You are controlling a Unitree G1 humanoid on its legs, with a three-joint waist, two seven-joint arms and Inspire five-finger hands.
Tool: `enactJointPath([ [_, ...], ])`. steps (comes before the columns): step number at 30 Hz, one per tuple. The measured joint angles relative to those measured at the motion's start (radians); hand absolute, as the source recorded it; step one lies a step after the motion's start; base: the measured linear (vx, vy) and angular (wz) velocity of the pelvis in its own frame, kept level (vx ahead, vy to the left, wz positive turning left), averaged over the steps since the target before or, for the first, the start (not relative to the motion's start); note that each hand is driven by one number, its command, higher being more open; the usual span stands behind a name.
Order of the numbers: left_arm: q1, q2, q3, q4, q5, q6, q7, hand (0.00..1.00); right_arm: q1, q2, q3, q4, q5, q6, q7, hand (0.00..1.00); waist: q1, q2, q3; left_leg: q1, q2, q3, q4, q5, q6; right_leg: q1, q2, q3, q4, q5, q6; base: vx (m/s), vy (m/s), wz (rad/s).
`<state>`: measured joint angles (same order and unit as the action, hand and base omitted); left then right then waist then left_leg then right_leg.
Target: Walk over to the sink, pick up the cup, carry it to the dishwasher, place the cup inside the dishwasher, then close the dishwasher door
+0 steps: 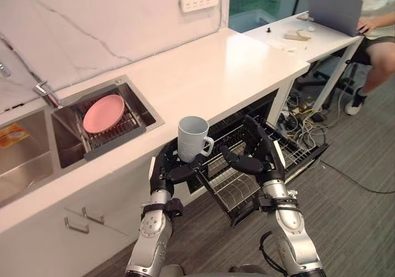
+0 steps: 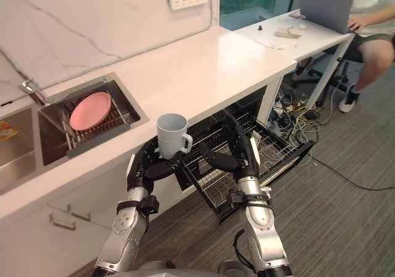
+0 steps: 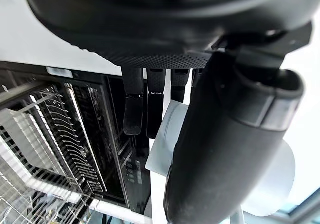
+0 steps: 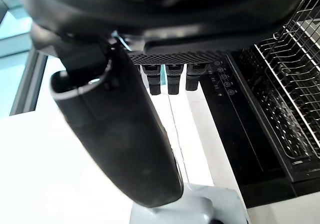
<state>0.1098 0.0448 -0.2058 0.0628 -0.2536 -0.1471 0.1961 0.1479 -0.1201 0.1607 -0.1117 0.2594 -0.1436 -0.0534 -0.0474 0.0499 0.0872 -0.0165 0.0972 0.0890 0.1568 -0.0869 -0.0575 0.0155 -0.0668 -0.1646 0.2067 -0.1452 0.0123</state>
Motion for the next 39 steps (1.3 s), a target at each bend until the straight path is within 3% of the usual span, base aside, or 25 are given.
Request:
enactJointPath([
  [6, -0.033, 0.018, -0.007, 0.027, 0.0, 0.0, -0.002, 0.3, 0.003, 0.01, 0.021, -0.024, 0.065, 0.0, 0.047, 0.9, -0.003, 0.0, -0.002, 0.091, -0.045, 0.039, -0.155, 0.061, 0.027, 0.031, -0.03, 0.038, -0.064, 0.027, 0.037, 0.04, 0.088, -0.13],
  [22, -0.034, 0.017, -0.146, 0.057, -0.01, 0.004, -0.071, 0.3, -0.043, 0.005, 0.092, -0.017, 0.069, 0.0, 0.048, 0.9, 0.003, -0.002, -0.039, 0.093, -0.055, 0.059, -0.187, 0.074, 0.037, 0.054, -0.018, 0.055, -0.161, 0.087, 0.047, 0.0, 0.008, -0.04],
  [23, -0.034, 0.017, -0.148, 0.056, -0.014, 0.004, -0.072, 0.3, -0.05, 0.005, 0.092, -0.011, 0.069, 0.001, 0.045, 0.3, 0.003, -0.002, -0.039, 0.093, -0.056, 0.058, -0.187, 0.074, 0.038, 0.054, -0.018, 0.055, -0.162, 0.087, 0.047, 0.0, 0.0, 0.0],
  [32, -0.043, 0.052, -0.198, 0.034, -0.068, 0.006, -0.087, 0.3, -0.114, -0.013, 0.071, 0.078, 0.071, 0.0, 0.0, 0.3, 0.008, -0.011, -0.069, 0.08, -0.059, 0.037, -0.193, 0.084, 0.041, 0.053, -0.02, 0.034, -0.169, 0.089, 0.046, -0.01, -0.007, 0.08],
  [38, -0.045, 0.054, -0.192, -0.017, -0.066, 0.012, -0.085, 0.3, -0.135, -0.015, 0.061, 0.078, 0.102, -0.037, 0.013, 0.3, 0.007, -0.022, -0.077, 0.083, -0.06, 0.026, -0.209, 0.1, 0.04, 0.054, -0.02, 0.023, -0.167, 0.09, 0.044, -0.03, -0.006, 0.05],
  [39, -0.045, 0.054, -0.19, -0.023, -0.064, 0.012, -0.084, 0.9, -0.135, -0.014, 0.06, 0.078, 0.102, -0.04, 0.015, 0.3, 0.007, -0.023, -0.078, 0.085, -0.061, 0.026, -0.211, 0.101, 0.04, 0.055, -0.02, 0.023, -0.166, 0.09, 0.043, -0.04, -0.004, 0.02],
])
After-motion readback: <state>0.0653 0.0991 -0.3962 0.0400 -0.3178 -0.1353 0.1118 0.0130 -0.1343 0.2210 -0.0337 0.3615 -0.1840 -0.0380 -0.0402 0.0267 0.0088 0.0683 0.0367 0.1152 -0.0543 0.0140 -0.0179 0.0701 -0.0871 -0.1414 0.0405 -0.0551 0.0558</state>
